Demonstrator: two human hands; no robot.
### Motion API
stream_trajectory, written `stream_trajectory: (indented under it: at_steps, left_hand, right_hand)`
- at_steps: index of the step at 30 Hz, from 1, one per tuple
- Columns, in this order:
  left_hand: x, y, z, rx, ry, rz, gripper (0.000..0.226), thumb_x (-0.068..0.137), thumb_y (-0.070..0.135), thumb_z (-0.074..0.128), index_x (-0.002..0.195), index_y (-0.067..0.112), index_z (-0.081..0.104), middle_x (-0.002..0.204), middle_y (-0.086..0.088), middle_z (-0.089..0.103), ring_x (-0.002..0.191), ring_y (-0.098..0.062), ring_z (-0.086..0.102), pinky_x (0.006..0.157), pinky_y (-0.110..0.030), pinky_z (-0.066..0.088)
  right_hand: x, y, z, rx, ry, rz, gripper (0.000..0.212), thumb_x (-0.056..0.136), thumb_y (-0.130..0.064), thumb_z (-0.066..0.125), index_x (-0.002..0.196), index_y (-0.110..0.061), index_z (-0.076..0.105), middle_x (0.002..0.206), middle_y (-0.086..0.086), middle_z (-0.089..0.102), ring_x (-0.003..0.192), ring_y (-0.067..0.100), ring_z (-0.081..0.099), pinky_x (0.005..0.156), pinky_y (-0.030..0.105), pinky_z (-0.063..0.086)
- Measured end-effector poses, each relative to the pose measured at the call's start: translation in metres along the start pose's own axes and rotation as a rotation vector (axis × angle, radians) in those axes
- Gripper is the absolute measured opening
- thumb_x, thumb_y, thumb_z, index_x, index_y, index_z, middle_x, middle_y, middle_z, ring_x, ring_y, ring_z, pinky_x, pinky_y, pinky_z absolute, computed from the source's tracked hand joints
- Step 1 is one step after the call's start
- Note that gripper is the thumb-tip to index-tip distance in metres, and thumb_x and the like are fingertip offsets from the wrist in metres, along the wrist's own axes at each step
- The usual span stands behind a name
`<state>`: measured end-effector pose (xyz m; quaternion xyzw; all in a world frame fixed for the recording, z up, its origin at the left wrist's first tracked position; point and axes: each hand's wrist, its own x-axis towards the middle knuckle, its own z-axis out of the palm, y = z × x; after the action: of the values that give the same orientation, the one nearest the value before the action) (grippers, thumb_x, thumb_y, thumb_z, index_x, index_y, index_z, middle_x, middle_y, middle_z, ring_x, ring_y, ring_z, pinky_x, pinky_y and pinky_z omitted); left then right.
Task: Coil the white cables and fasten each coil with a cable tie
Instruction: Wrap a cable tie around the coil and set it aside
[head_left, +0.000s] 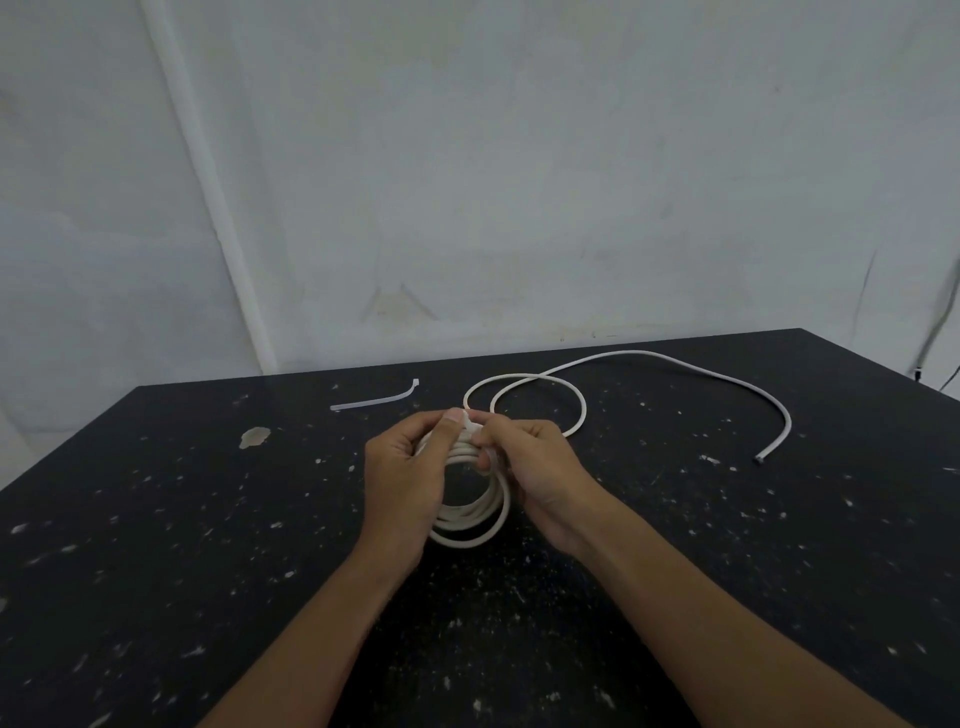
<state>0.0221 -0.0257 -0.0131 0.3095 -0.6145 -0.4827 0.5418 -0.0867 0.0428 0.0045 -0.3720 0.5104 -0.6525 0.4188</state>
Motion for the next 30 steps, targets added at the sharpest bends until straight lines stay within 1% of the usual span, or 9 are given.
stream_trajectory:
  at_steps: [2,5,9,13,16,19,22,26,30]
  left_hand:
    - [0.000,-0.001,0.000,-0.011,-0.006,-0.010,0.027,0.096,0.018,0.071,0.080,0.036,0.082,0.082,0.000,0.080,0.079,-0.019,0.075,0.080,-0.044,0.061]
    - [0.002,-0.001,-0.002,-0.050,0.004,-0.042,0.022,0.094,0.016,0.073,0.080,0.030,0.083,0.082,-0.003,0.080,0.078,-0.022,0.075,0.080,-0.044,0.061]
    - [0.007,-0.001,-0.005,-0.120,-0.004,-0.130,0.023,0.092,0.012,0.073,0.077,0.025,0.083,0.081,-0.006,0.080,0.071,-0.018,0.075,0.070,-0.035,0.061]
    - [0.006,0.003,-0.006,-0.240,-0.062,-0.235,0.024,0.094,0.010,0.069,0.076,0.020,0.083,0.075,-0.009,0.077,0.059,-0.015,0.070,0.053,-0.025,0.057]
    - [0.007,0.001,-0.007,-0.240,-0.083,-0.246,0.022,0.094,0.014,0.070,0.076,0.019,0.082,0.075,-0.010,0.076,0.065,-0.025,0.066,0.061,-0.030,0.051]
    - [0.006,0.002,-0.006,-0.221,-0.103,-0.219,0.018,0.092,0.013,0.070,0.079,0.014,0.081,0.072,-0.010,0.075,0.059,-0.020,0.064,0.054,-0.025,0.051]
    - [0.005,0.005,-0.006,-0.186,-0.134,-0.166,0.014,0.093,0.008,0.069,0.083,0.000,0.075,0.055,0.000,0.067,0.039,-0.004,0.054,0.038,-0.014,0.041]
    - [0.003,-0.003,-0.003,-0.057,-0.217,-0.034,0.016,0.091,0.008,0.074,0.077,0.005,0.078,0.072,-0.014,0.075,0.061,-0.018,0.066,0.061,-0.029,0.054]
    - [0.003,-0.009,-0.001,-0.013,-0.257,0.010,0.015,0.090,0.011,0.076,0.076,0.012,0.080,0.076,-0.012,0.077,0.068,-0.020,0.068,0.070,-0.039,0.055]
  right_hand:
    - [0.001,0.001,-0.001,0.030,-0.015,-0.006,0.049,0.096,-0.002,0.060,0.050,-0.015,0.073,0.108,0.025,0.077,0.067,0.009,0.065,0.064,0.019,0.055]
    - [0.004,0.006,-0.001,0.077,0.009,-0.011,0.031,0.097,-0.007,0.065,0.070,0.004,0.075,0.096,0.004,0.080,0.078,0.017,0.070,0.074,0.027,0.059]
    - [0.009,0.011,0.003,0.129,0.067,-0.052,0.022,0.094,-0.011,0.076,0.076,0.001,0.080,0.131,0.005,0.072,0.102,0.025,0.075,0.085,0.034,0.062]
    - [0.009,0.011,0.004,0.111,0.076,-0.075,0.019,0.090,-0.010,0.080,0.076,0.002,0.080,0.129,0.009,0.071,0.114,0.024,0.074,0.092,0.032,0.062]
    - [0.008,0.012,0.005,0.136,0.119,-0.108,0.019,0.085,-0.010,0.085,0.072,0.001,0.080,0.119,0.009,0.075,0.120,0.022,0.071,0.100,0.037,0.060]
    - [0.008,0.016,0.005,0.133,0.193,-0.139,0.024,0.077,-0.009,0.091,0.062,-0.006,0.073,0.108,0.008,0.079,0.115,0.021,0.074,0.094,0.035,0.061]
    - [0.010,0.017,-0.001,0.269,0.165,-0.089,0.036,0.071,-0.007,0.093,0.075,-0.009,0.058,0.099,0.013,0.079,0.093,0.033,0.077,0.087,0.044,0.065]
    - [0.010,0.009,-0.009,0.187,0.021,0.053,0.031,0.090,-0.024,0.081,0.100,0.005,0.077,0.093,0.021,0.076,0.080,0.026,0.073,0.074,0.034,0.063]
    - [0.013,0.005,-0.018,0.209,0.028,0.056,0.023,0.095,-0.012,0.075,0.105,0.009,0.077,0.100,0.012,0.077,0.080,0.017,0.074,0.071,0.027,0.062]
